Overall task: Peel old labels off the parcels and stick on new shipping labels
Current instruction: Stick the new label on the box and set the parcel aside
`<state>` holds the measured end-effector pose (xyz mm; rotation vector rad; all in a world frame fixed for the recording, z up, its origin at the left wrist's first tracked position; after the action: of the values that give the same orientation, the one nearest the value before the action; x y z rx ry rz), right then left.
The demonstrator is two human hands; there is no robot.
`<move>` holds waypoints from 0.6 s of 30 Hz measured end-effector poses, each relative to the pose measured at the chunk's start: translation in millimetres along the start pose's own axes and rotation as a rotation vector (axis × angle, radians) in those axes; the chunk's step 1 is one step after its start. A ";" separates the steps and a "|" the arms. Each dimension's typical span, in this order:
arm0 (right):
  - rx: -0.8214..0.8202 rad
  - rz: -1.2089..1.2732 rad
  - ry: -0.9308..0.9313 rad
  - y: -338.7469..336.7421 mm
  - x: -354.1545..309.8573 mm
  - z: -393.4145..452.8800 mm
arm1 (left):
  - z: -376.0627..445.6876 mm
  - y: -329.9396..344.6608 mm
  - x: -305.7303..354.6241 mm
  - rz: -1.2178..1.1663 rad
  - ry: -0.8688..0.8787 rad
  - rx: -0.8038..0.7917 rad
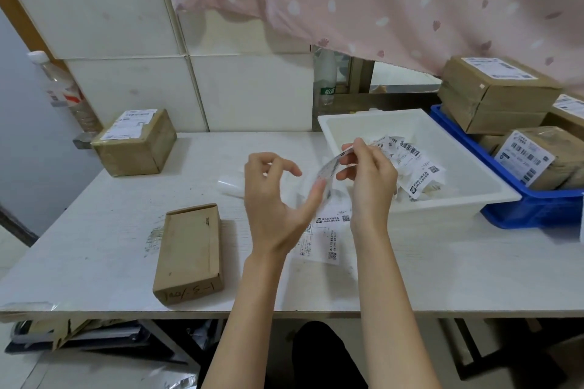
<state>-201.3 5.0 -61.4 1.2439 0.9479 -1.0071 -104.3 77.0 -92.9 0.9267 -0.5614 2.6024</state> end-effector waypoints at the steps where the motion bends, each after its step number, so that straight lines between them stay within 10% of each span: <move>1: 0.004 -0.011 -0.008 1.3 0.5 -0.2 | 0.0 3.2 -0.2 0.018 0.000 -0.054; 10: 0.017 -0.318 -0.102 0.1 23.6 4.6 | -4.9 8.1 -12.8 -0.158 -0.364 -0.387; 18: -0.135 -0.595 -0.183 4.9 24.8 -3.3 | 4.0 -12.6 -11.1 -0.340 -0.586 -0.324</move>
<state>-189.5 6.5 -83.9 0.7480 1.2497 -1.4624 -88.7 84.3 -94.2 1.5158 -0.8487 1.8540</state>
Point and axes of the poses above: each hand's wrist, its own z-axis towards the middle knuckle, its own y-axis out of the palm, x = y × z, the point moved 1 cm from there along z, towards the middle knuckle
